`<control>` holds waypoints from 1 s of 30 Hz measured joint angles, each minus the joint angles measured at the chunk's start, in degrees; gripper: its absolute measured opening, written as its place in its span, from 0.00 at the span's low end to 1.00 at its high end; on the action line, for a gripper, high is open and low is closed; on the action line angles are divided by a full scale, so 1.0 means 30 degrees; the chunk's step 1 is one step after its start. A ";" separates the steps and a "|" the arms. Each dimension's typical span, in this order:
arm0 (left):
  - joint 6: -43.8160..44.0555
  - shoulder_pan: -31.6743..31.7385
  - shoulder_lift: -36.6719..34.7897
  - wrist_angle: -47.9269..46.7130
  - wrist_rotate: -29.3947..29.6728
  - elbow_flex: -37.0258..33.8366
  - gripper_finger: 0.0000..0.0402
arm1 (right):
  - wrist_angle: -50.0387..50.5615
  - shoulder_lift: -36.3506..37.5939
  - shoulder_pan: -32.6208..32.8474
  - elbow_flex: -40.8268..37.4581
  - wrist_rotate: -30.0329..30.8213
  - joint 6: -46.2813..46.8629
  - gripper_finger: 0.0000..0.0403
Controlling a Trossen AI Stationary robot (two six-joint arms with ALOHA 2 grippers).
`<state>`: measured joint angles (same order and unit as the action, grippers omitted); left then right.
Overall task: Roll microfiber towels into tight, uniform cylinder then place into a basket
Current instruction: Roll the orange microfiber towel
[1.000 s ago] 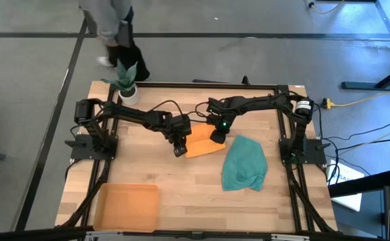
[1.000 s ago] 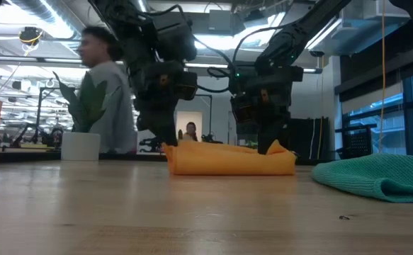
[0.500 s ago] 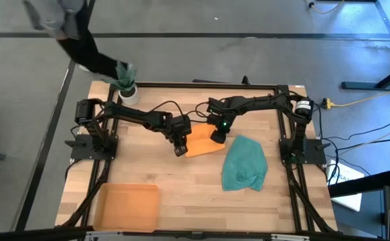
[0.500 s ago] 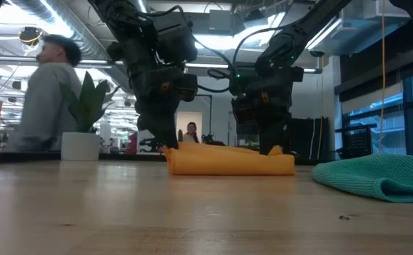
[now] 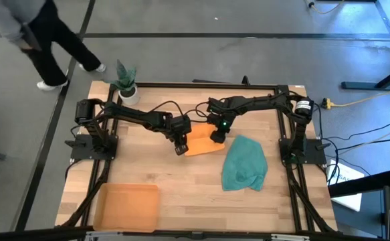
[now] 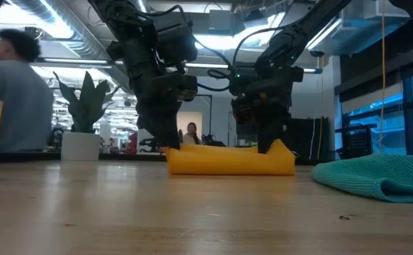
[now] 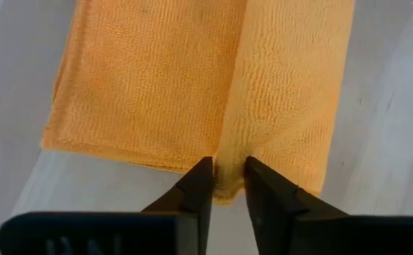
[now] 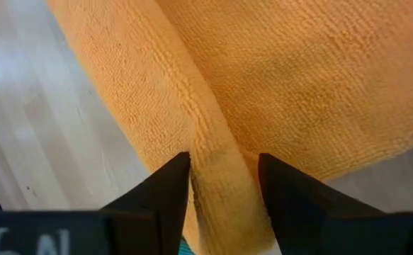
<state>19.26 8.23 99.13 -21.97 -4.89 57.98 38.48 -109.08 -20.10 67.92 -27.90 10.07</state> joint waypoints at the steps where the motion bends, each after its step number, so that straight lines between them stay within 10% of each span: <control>1: 0.0156 0.0000 0.0000 0.0006 0.0000 0.0000 0.20 | 0.0007 0.0000 0.0000 0.0000 -0.0007 0.0168 0.43; 20: 0.2925 0.1938 -0.0284 -0.0534 -0.3487 0.0000 0.20 | 0.1448 0.0015 -0.1268 0.1873 -0.0206 0.0585 0.43; 30: 0.2385 0.2076 -0.1445 -0.0937 -0.2184 0.0000 0.20 | 0.1377 0.1604 -0.0640 0.3213 -0.0087 -0.1250 0.43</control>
<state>26.41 14.46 94.80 -24.78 -11.44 57.98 42.61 -104.26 -22.02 77.56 -28.16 6.32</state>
